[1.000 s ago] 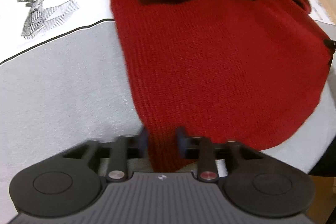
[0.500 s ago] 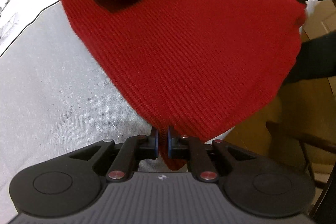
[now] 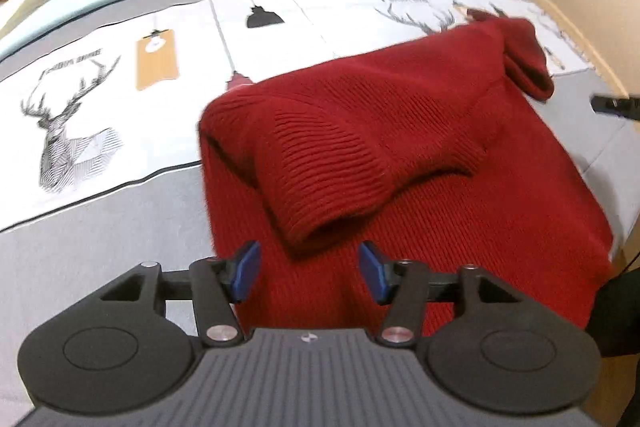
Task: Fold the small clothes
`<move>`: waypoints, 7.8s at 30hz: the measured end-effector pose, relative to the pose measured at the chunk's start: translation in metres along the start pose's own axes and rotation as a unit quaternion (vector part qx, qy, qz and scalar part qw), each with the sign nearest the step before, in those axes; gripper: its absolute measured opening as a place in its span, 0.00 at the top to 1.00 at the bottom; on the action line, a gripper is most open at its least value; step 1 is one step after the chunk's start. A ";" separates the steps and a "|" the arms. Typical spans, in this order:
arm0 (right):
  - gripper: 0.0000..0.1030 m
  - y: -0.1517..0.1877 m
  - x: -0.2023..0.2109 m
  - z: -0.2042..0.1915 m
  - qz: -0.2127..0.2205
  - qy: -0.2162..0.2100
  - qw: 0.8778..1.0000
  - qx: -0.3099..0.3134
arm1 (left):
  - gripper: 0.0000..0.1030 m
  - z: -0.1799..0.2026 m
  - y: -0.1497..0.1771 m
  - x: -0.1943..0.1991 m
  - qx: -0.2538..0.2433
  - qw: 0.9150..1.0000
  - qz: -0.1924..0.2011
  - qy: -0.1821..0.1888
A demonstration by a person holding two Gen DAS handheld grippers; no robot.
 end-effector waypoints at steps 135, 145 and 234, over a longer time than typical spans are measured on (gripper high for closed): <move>0.63 0.000 -0.083 0.259 0.140 0.223 0.828 -0.495 | 0.73 -0.132 -0.129 -0.013 0.216 0.941 0.184 -0.186; 0.81 0.007 -0.080 0.265 0.101 0.264 0.845 -0.455 | 0.73 -0.108 -0.125 -0.037 0.217 0.962 0.131 -0.099; 0.61 0.109 0.026 -0.039 -0.043 0.179 0.983 -0.011 | 0.66 0.031 0.195 0.027 0.192 0.958 0.159 -0.144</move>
Point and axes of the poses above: each gripper's, at about its wrist camera, not at the fingertips, and x roughly against the way its jaws point, z to its right, y to its underside, the point moved 4 cm from there along -x, roughly the way its jaws point, and after that the axes turned 12 degrees about x, right-handed, at the moved point
